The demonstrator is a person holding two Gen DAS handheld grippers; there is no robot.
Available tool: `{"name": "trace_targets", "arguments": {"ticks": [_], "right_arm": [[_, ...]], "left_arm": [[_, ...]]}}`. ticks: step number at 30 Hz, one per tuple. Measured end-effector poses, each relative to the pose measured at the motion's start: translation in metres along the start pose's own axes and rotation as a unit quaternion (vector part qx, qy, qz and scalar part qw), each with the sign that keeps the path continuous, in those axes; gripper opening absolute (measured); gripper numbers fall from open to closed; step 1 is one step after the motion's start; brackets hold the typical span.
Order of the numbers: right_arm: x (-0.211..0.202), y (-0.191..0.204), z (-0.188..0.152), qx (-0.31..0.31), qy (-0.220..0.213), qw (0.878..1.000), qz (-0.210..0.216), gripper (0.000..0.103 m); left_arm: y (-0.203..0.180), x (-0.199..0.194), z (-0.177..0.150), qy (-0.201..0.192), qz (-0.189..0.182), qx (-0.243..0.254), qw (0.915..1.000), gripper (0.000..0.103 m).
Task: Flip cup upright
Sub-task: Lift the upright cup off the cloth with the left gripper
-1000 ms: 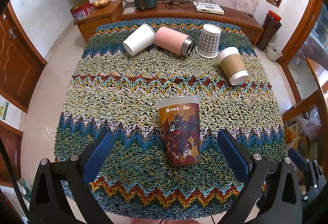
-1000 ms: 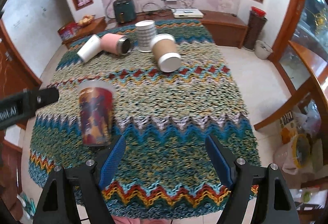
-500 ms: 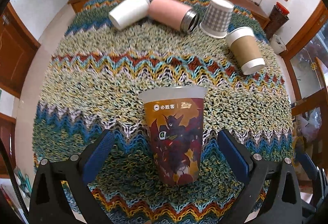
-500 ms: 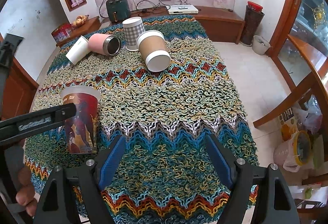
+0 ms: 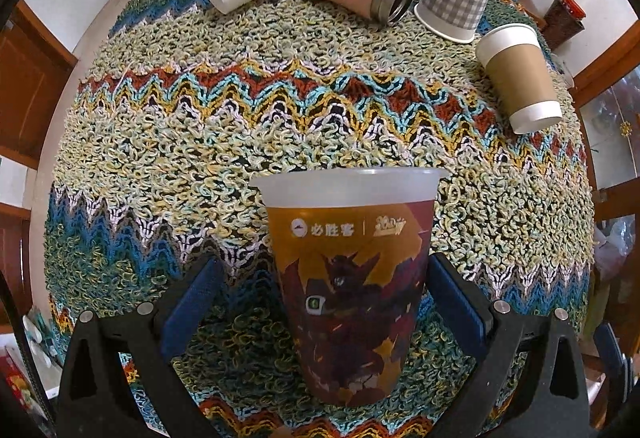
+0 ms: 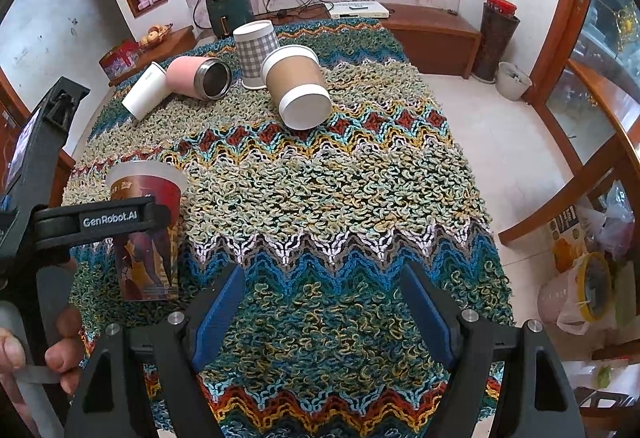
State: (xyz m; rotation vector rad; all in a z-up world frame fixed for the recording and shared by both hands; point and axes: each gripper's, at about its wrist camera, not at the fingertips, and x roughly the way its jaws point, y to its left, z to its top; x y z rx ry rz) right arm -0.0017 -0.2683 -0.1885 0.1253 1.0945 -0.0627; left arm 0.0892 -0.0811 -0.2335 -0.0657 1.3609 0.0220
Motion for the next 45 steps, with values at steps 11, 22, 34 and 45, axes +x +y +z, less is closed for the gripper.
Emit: {"name": "trace_targets", "arguments": {"ticks": [11,22,34,45], "right_arm": [[0.004,0.004,-0.004,-0.004,0.001,1.0,0.001,0.081],[0.007,0.008,-0.01,-0.006,0.008,1.0,-0.003,0.081],[0.008,0.018,-0.009,-0.013,0.008,1.0,0.002,0.081],[0.016,0.027,-0.011,-0.025,0.012,1.0,0.013,0.081]], "left_arm": [[-0.002,0.01,0.002,0.011,-0.004,-0.008,0.9999,0.078],[0.004,-0.007,-0.006,-0.035,-0.018,0.006,0.9992,0.076],[0.007,-0.06,-0.012,-0.149,-0.009,0.036,0.9881,0.076],[0.038,-0.081,-0.026,-0.312,-0.035,0.033,0.9489,0.076]]}}
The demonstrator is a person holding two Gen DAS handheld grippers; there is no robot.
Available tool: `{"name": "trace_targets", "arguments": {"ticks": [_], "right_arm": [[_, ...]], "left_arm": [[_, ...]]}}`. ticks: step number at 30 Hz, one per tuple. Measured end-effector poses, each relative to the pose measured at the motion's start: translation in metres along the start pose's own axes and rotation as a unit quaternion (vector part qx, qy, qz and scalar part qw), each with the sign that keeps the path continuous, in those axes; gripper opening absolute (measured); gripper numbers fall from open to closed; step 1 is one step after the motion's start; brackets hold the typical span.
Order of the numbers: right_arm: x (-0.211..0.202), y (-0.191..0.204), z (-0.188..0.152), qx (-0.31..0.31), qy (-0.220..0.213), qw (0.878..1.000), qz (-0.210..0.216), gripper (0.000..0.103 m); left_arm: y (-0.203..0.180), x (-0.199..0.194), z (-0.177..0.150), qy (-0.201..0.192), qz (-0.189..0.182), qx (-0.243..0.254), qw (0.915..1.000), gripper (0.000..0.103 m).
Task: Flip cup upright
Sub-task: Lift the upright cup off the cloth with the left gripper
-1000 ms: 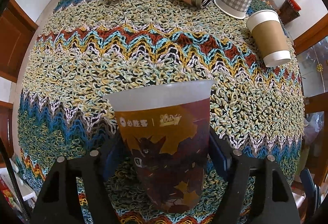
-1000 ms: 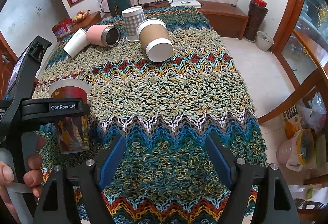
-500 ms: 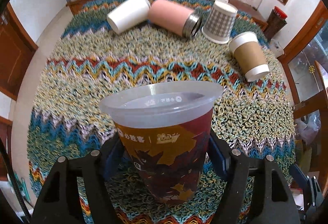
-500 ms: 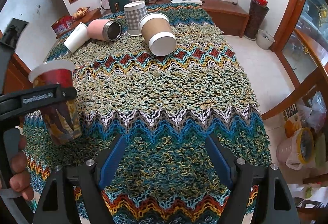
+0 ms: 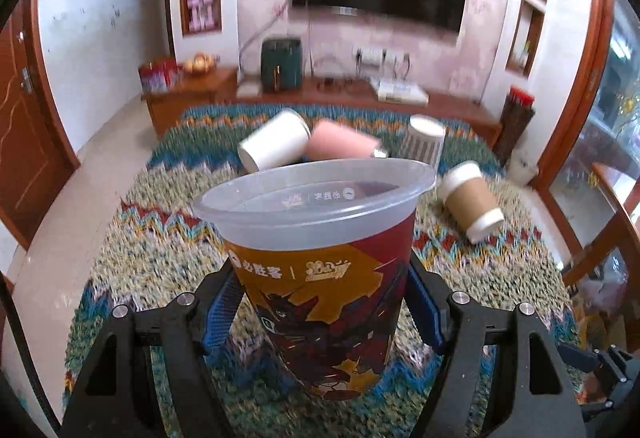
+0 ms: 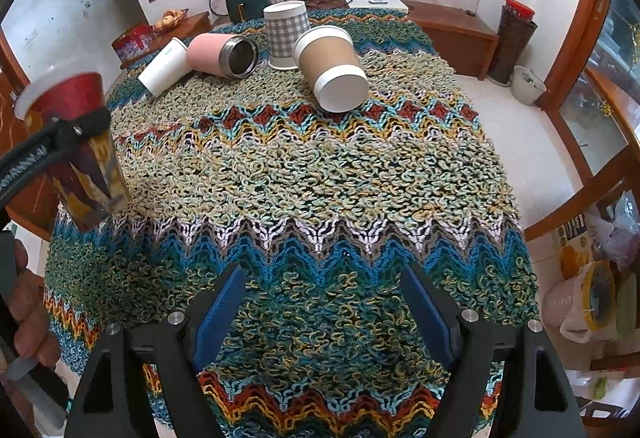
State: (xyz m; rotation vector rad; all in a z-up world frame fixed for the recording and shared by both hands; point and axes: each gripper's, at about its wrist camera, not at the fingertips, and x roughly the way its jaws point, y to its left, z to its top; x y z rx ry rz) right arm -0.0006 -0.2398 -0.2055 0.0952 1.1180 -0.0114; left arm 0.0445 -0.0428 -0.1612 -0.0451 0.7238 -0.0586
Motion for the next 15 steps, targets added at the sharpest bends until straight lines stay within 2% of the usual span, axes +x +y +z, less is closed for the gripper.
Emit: {"name": "trace_targets", "arguments": {"ticks": [6,15], "right_arm": [[0.012,0.005,-0.002,-0.004,0.0,1.0,0.0,0.081],[0.024,0.007,0.001,0.005,-0.01,1.0,0.0,0.081]], "left_arm": [[-0.002,-0.002,-0.021,-0.054,0.018,0.044,0.9974,0.076],[-0.001,-0.001,-0.048,-0.046,0.011,0.042,0.998,0.076]]}}
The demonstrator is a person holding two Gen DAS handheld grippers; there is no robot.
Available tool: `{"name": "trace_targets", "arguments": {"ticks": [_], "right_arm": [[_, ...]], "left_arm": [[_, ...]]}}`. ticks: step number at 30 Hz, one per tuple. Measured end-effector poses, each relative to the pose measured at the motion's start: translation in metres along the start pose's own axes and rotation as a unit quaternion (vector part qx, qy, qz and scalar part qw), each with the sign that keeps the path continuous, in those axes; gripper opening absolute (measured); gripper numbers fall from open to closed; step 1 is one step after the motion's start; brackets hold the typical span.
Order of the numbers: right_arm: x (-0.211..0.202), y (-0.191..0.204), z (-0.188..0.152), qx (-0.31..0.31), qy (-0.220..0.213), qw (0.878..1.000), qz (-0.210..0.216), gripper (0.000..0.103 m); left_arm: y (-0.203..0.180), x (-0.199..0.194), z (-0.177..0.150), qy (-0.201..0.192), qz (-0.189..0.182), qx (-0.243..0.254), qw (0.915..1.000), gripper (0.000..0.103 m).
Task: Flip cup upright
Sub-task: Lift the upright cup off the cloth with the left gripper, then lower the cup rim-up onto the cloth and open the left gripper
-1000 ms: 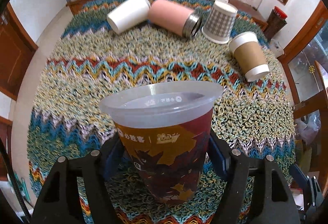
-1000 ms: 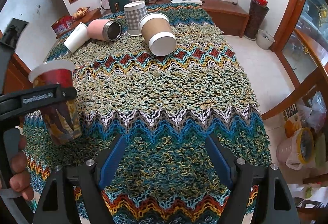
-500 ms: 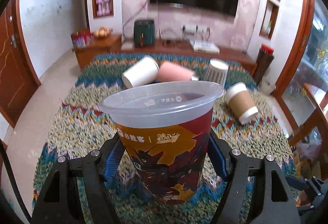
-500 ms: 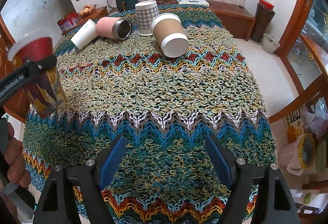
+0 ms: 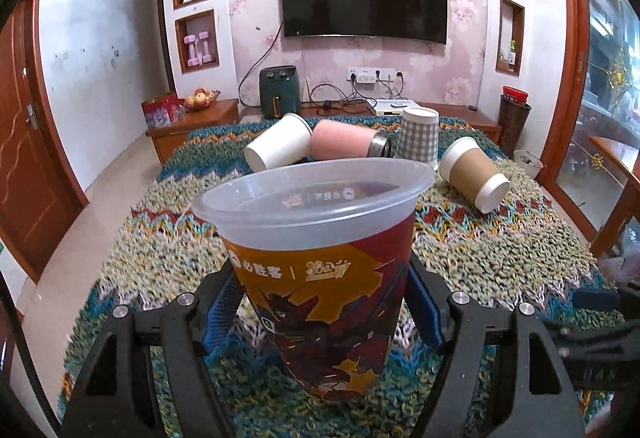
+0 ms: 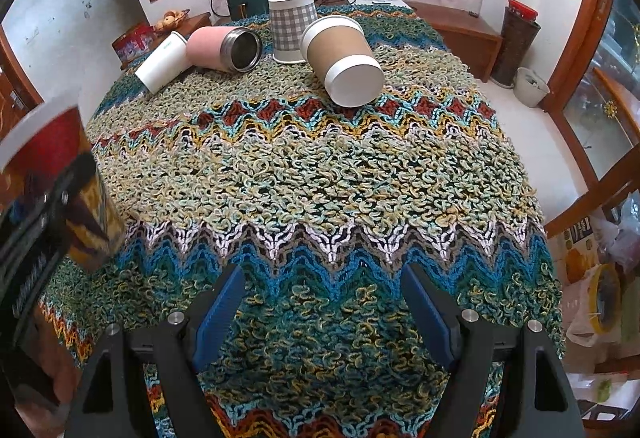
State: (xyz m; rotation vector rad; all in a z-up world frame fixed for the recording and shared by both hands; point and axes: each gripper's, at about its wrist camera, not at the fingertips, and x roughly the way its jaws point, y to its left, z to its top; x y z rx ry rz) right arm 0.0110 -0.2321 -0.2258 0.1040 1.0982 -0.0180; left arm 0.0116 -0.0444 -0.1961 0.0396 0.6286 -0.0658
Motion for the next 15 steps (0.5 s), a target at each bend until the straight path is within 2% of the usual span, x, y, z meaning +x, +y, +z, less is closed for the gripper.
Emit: {"name": "trace_targets", "arguments": {"ticks": [5,10,15], "right_arm": [[0.002,-0.001,-0.004,0.002,-0.001,1.0,-0.001,0.081],[0.004,-0.003,-0.011,0.006,0.005,1.0,-0.002,0.081],[0.003,-0.001,-0.014,0.005,0.006,1.0,0.0,0.081]], "left_arm": [[-0.004,0.002,-0.015,0.003,-0.011,0.004,0.9999,0.076],[-0.014,-0.001,-0.023,-0.02,-0.017,0.029,0.9992,0.076],[-0.017,0.007,-0.035,0.009,-0.028,0.03,0.9991,0.076]]}}
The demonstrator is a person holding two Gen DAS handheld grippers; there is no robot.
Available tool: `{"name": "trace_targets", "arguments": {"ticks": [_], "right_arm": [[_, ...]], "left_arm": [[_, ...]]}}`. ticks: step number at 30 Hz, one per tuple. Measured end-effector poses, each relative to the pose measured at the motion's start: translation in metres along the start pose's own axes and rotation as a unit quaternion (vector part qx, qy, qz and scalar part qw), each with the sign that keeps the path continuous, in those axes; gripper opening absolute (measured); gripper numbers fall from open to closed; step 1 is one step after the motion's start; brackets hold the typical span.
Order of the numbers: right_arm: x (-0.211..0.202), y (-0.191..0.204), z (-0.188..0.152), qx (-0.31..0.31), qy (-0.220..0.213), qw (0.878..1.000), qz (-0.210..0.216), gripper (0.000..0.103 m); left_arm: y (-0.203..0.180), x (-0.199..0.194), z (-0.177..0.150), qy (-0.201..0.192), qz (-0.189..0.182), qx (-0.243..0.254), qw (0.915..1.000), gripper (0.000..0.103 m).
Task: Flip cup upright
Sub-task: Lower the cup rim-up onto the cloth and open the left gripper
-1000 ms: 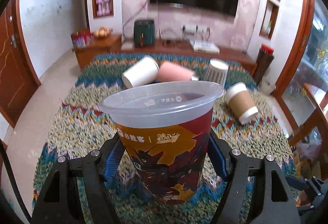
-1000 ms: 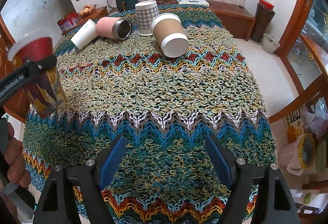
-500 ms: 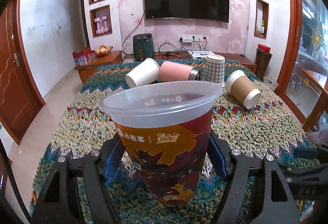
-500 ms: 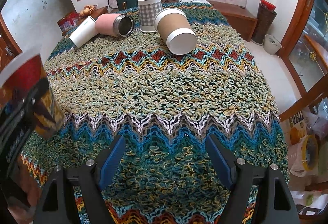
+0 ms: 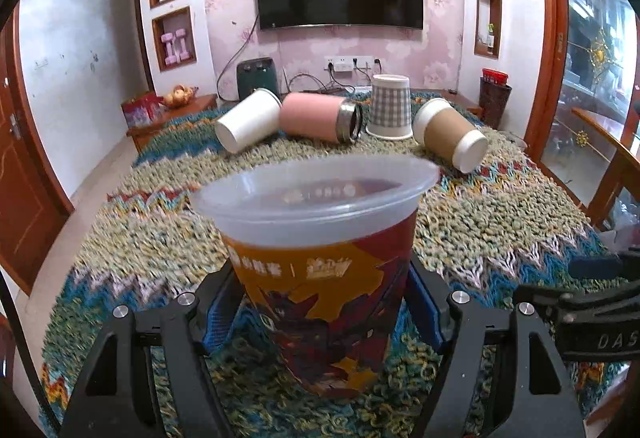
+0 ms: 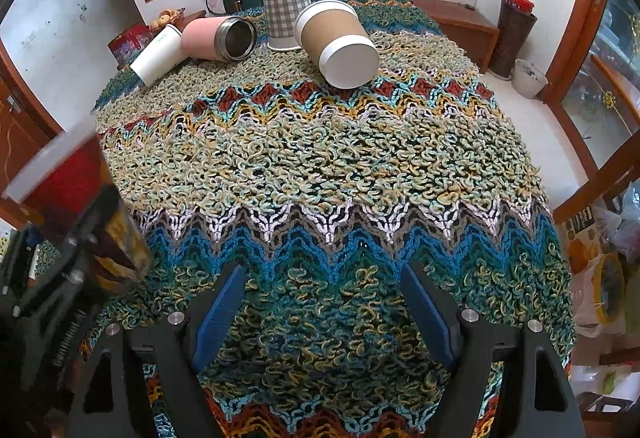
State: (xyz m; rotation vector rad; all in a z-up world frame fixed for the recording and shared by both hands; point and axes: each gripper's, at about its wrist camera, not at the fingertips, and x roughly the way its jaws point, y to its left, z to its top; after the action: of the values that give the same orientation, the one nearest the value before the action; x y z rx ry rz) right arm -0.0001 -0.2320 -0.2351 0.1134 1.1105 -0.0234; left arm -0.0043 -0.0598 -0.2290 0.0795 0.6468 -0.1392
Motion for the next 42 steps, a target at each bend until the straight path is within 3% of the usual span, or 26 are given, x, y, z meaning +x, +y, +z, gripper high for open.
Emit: {"name": "trace_targets", "arguments": {"ticks": [2,7,11,17,32,42], "right_arm": [[-0.001,0.0,0.0,-0.002,-0.001,1.0,-0.001,0.081],[0.001,0.0,-0.003,0.001,0.001,1.0,-0.003,0.081],[0.004,0.001,-0.006,-0.001,0.004,1.0,-0.004,0.081],[0.007,0.006,-0.007,-0.005,0.006,1.0,-0.003,0.081],[-0.008,0.023,-0.002,-0.02,-0.004,1.0,-0.002,0.081],[-0.064,0.026,0.0,-0.033,0.005,0.999,0.0,0.081]], "left_arm": [[-0.001,-0.002,-0.003,0.004,-0.002,0.004,1.0,0.075],[0.001,0.007,-0.017,0.059,-0.022,-0.005,0.998,0.076],[0.002,0.009,-0.027,0.088,-0.028,-0.001,0.9957,0.085],[0.003,-0.008,-0.03,0.066,-0.018,0.001,0.9977,0.098],[0.016,-0.048,-0.012,0.072,-0.016,-0.009,0.9973,0.098],[0.039,-0.082,0.022,0.182,-0.021,-0.068,0.9808,0.098]]}}
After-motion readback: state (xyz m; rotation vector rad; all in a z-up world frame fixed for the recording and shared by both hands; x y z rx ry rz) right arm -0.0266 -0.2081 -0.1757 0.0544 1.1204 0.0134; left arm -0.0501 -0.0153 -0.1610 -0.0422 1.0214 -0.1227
